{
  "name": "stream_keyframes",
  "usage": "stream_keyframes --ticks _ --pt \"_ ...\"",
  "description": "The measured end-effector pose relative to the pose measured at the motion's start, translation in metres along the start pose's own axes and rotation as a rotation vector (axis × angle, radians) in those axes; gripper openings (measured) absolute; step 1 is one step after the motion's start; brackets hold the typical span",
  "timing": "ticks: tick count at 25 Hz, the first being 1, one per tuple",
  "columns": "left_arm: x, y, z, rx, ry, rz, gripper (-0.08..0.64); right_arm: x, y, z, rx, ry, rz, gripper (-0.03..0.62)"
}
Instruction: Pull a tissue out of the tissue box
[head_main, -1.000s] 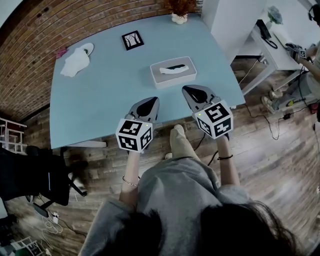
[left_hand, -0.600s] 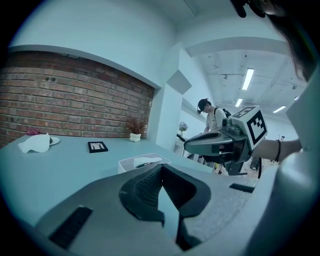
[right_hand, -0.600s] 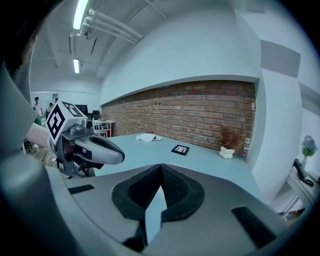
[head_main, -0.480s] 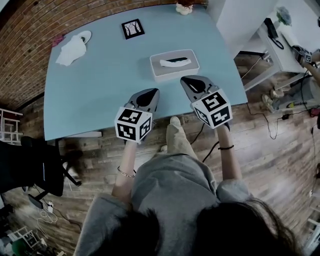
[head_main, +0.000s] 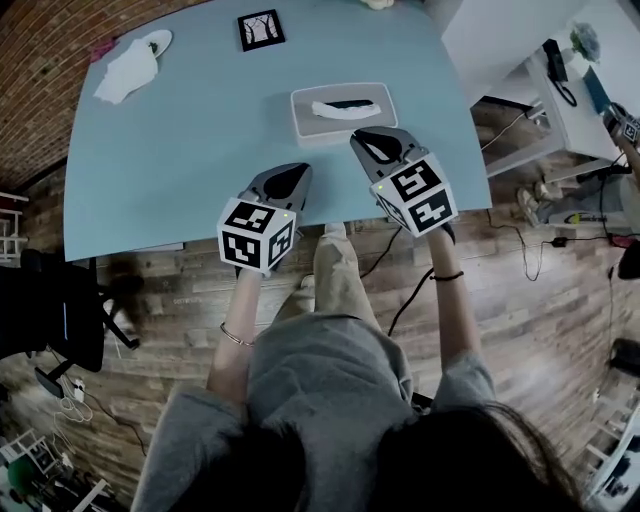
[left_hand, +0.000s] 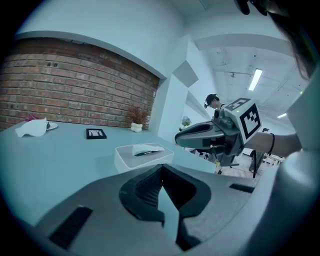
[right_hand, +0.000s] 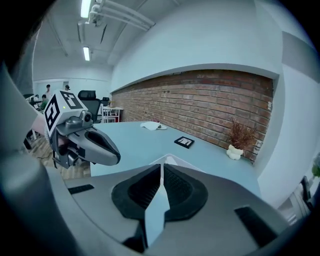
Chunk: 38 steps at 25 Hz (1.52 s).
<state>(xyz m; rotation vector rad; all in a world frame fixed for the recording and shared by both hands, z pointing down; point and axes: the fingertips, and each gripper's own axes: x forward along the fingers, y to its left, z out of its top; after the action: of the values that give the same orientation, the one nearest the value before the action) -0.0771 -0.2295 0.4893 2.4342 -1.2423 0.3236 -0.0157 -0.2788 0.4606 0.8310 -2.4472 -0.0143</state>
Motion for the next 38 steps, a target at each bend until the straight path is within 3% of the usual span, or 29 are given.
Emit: stream_keyframes --ticks 3,5,7,20,28,33,38 --pt "0.006 0.006 -0.005 -0.014 0.007 0.010 0.003 0.013 -0.005 -0.007 -0.039 0.037 0.031 0.003" --pt "0.009 0.008 -0.008 -0.026 0.011 0.018 0.003 0.023 -0.009 -0.014 -0.073 0.078 0.049 0.055" --pt "0.012 0.012 -0.010 -0.039 0.014 0.024 0.003 0.032 -0.012 -0.018 -0.107 0.113 0.061 0.063" --pt "0.021 0.028 -0.025 -0.098 0.038 0.055 0.003 0.085 -0.026 -0.030 -0.301 0.232 0.072 0.163" --pt "0.023 0.038 -0.031 -0.131 0.040 0.073 0.003 0.100 -0.034 -0.043 -0.296 0.265 0.071 0.149" --pt "0.025 0.040 -0.034 -0.136 0.044 0.076 0.003 0.102 -0.038 -0.041 -0.322 0.263 0.051 0.037" --pt "0.026 0.041 -0.032 -0.136 0.042 0.078 0.003 0.100 -0.044 -0.038 -0.307 0.249 0.043 0.005"
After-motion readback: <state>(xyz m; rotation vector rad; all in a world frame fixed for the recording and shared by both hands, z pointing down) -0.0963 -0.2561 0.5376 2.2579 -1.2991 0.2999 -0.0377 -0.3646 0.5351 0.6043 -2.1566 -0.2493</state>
